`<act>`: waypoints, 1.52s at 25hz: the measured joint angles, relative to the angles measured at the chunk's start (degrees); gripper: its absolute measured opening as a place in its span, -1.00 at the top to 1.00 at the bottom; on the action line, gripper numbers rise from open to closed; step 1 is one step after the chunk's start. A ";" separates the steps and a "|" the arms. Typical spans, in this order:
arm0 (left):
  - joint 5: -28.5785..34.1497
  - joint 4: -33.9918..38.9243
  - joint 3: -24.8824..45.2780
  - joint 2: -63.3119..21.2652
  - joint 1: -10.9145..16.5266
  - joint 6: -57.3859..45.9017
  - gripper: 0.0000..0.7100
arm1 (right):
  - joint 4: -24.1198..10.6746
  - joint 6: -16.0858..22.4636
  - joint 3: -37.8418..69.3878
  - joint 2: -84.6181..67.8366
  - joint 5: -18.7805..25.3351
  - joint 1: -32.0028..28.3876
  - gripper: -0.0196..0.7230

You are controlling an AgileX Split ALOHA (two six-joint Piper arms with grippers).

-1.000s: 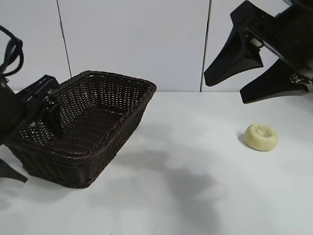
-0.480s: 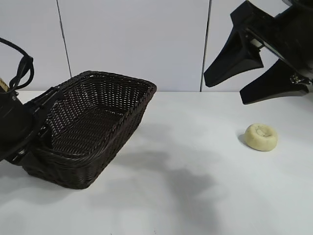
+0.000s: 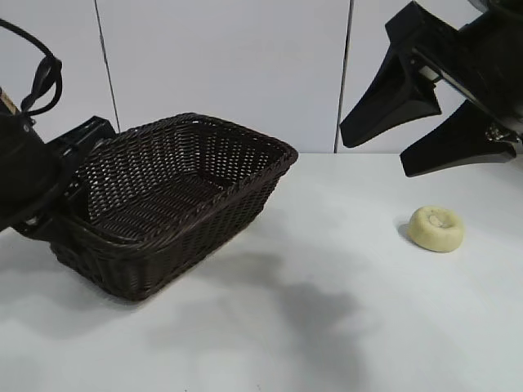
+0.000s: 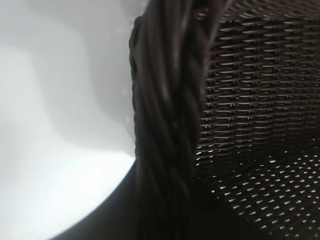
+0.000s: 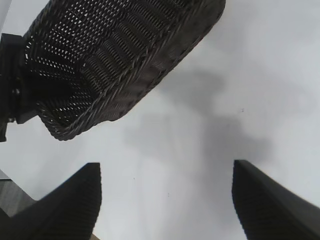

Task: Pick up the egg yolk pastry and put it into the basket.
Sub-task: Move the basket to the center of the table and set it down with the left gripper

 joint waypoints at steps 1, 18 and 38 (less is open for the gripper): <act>1.52 -2.16 -1.39 0.40 0.71 5.47 0.72 | 0.00 0.00 0.00 0.00 0.00 0.00 -0.48; 20.11 -11.13 -22.00 18.20 2.07 42.39 0.72 | 0.00 0.00 0.00 0.00 0.07 0.00 -0.48; 17.41 -11.31 -22.00 19.66 4.05 45.36 0.72 | 0.00 0.00 0.00 0.00 0.07 0.00 -0.48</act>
